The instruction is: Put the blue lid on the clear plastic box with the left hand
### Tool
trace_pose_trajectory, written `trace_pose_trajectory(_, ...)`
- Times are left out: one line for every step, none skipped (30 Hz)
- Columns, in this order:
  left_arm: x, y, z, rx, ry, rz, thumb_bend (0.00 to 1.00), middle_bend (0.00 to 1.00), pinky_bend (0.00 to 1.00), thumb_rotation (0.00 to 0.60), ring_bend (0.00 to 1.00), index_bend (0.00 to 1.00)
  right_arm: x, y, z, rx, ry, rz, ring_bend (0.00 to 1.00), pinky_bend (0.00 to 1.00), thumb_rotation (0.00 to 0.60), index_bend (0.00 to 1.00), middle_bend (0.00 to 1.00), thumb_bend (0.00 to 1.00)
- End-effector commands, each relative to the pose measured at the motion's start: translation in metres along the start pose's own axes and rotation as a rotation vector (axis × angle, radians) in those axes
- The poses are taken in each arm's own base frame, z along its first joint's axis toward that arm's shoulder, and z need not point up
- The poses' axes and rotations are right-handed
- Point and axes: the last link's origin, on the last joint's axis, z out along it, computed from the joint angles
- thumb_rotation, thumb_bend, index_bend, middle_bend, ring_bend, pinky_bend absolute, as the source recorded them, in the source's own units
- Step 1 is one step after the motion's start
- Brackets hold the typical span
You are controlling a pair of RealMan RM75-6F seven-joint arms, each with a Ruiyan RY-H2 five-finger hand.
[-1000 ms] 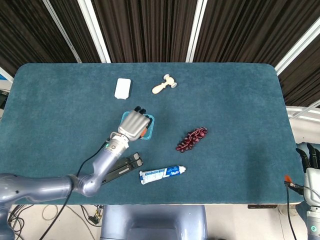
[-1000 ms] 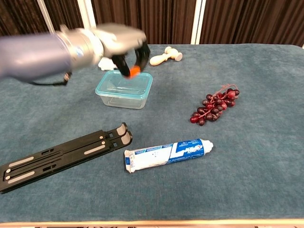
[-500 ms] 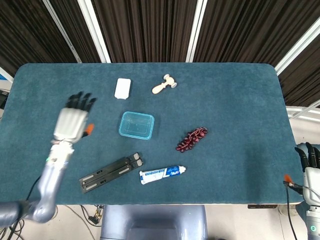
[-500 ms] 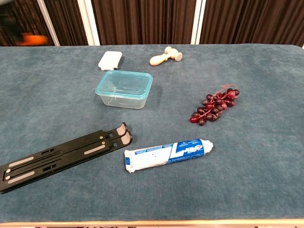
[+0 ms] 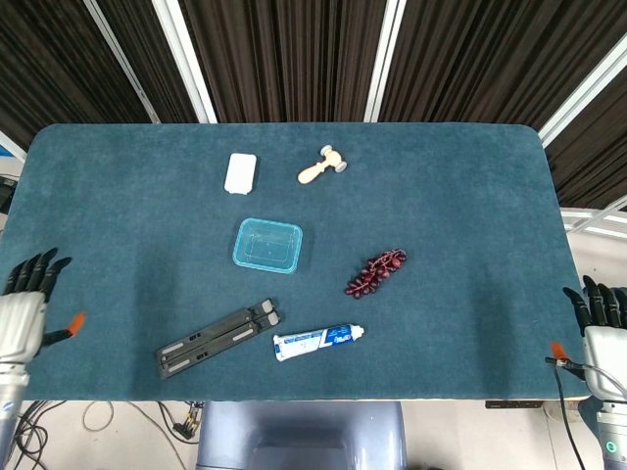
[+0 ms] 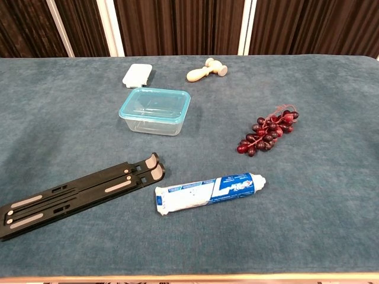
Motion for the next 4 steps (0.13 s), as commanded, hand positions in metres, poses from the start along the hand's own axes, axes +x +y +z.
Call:
trace_pose_trajectory(0.0071,-0.0108,-0.0129,-0.033,0.028,0.015,0.25,0.01,0.06,0.600,0.00,0.12,-0.0015,-0.0009,-0.0005,0.008,-0.005,-0.012,0.03,0.00,0.600,0.17,0.04,0.29)
trace_pose_trajectory(0.0066,-0.0113,-0.0141,-0.031,0.019,0.009,0.25,0.01,0.06,0.600,0.00,0.12,-0.0020,-0.0011,-0.0008,0.007,-0.007,-0.011,0.03,0.00,0.600,0.17,0.04,0.29)
trace_pose_trajectory(0.0066,-0.0118,-0.0143,-0.026,0.012,-0.001,0.25,0.02,0.06,0.600,0.00,0.12,-0.0023,-0.0010,-0.0010,0.005,-0.010,-0.011,0.03,0.00,0.600,0.17,0.04,0.29)
trace_pose_trajectory(0.0071,-0.0131,-0.0140,-0.020,0.007,0.001,0.25,0.02,0.06,0.600,0.00,0.12,-0.0023,-0.0006,-0.0009,0.003,-0.011,-0.014,0.03,0.00,0.600,0.17,0.04,0.29)
